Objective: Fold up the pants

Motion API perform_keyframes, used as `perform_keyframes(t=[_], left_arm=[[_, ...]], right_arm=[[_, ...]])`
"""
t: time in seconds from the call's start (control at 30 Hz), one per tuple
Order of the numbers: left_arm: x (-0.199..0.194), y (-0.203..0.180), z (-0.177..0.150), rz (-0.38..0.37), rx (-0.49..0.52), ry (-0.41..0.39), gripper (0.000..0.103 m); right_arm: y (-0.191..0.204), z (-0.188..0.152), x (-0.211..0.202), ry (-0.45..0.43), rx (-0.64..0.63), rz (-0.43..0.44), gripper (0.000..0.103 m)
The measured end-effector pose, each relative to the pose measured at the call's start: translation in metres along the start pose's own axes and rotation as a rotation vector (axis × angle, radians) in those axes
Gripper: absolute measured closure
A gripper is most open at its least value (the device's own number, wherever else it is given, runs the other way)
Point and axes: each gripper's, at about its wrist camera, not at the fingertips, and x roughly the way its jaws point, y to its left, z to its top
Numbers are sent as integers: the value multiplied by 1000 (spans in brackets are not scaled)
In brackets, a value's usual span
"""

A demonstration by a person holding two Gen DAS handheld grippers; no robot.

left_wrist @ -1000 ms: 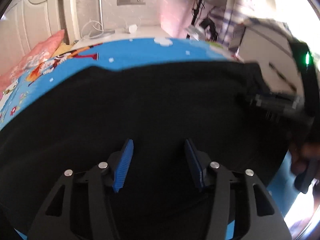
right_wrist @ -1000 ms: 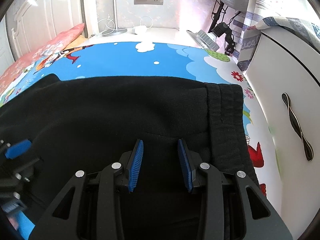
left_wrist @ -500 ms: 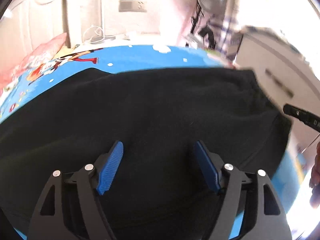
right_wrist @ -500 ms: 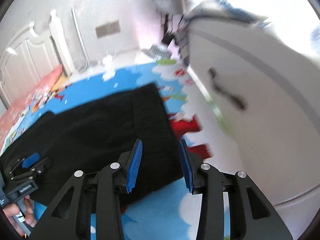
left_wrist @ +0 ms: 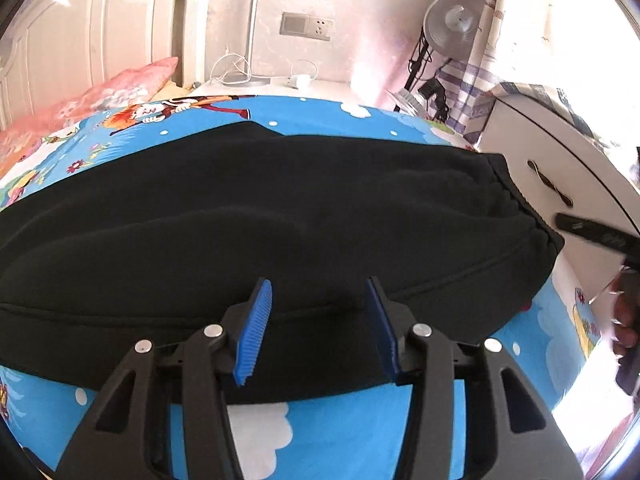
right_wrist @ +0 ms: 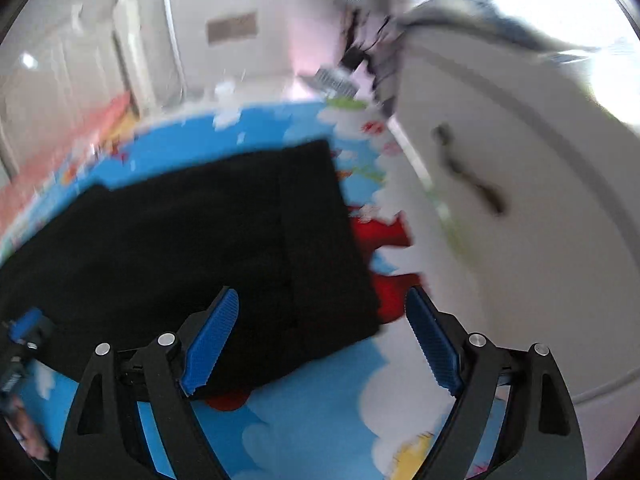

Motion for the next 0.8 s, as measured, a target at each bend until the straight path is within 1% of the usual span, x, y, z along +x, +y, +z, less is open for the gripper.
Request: perform_keyframes(t=[0.03, 0.07, 0.13, 0.2, 0.27, 0.37, 0.43, 0.5, 0.53, 0.57, 0.6, 0.63, 0.67, 0.7, 0.73, 0.77, 0.8], left_arm=[[4, 0, -2, -4, 5, 18, 52], [9, 0, -4, -2, 11, 39, 52], [4, 0, -4, -7, 10, 27, 52], [-4, 8, -3, -21, -23, 9, 52], [-14, 31, -1, 5, -102, -11, 52], [-37, 94, 4, 118, -251, -73, 52], [-56, 151, 6, 215, -363, -118, 52], [-76, 218, 3, 333, -473, -140, 52], [-93, 259, -3, 410, -543, -170, 53], [-102, 280, -6, 450, -578, -186, 53], [-114, 319, -15, 508, -640, -194, 53], [-117, 339, -21, 530, -670, -180, 52], [-116, 375, -33, 556, -739, -114, 53], [-117, 398, -44, 570, -805, -85, 64], [-123, 414, -54, 542, -861, -110, 68], [-130, 423, -56, 506, -870, -138, 68], [-136, 423, -52, 537, -830, -149, 67]], right_arm=[[0, -2, 3, -12, 12, 10, 22], [-2, -3, 3, -19, 43, 11, 19], [-1, -4, 2, -16, 40, -4, 19], [2, -4, 3, -23, 19, -26, 16], [1, -3, 4, -18, 28, -30, 14], [0, -2, 5, -15, 61, -52, 9], [2, -2, 3, -15, 56, -67, 9], [4, 0, -1, -7, 45, -88, 9], [5, 1, -5, -3, 45, -100, 9], [5, 4, -10, -9, 47, -120, 9], [7, 7, -17, -31, 53, -136, 9], [7, 10, -22, -48, 57, -135, 9], [11, 15, -31, -74, 59, -109, 9], [16, 20, -39, -102, 51, -70, 9], [24, 25, -46, -129, 33, -34, 9], [32, 29, -48, -142, 14, -13, 9], [42, 33, -49, -152, -11, 14, 9]])
